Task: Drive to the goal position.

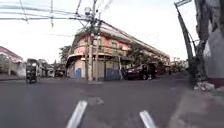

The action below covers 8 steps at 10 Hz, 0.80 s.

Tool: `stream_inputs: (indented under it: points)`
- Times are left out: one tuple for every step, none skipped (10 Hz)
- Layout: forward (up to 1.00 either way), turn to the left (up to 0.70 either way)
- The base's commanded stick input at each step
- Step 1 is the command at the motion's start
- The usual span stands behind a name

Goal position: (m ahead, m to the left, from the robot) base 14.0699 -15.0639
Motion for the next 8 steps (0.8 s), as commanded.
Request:
stream_inputs:
  points:
    - [1.0, -0.4]
    - [1.0, -0.4]
    - [1.0, -0.4]
    - [1.0, -0.38]
    - [1.0, 0.0]
    - [1.0, 0.0]
    - [1.0, -0.01]
    - [1.0, -0.28]
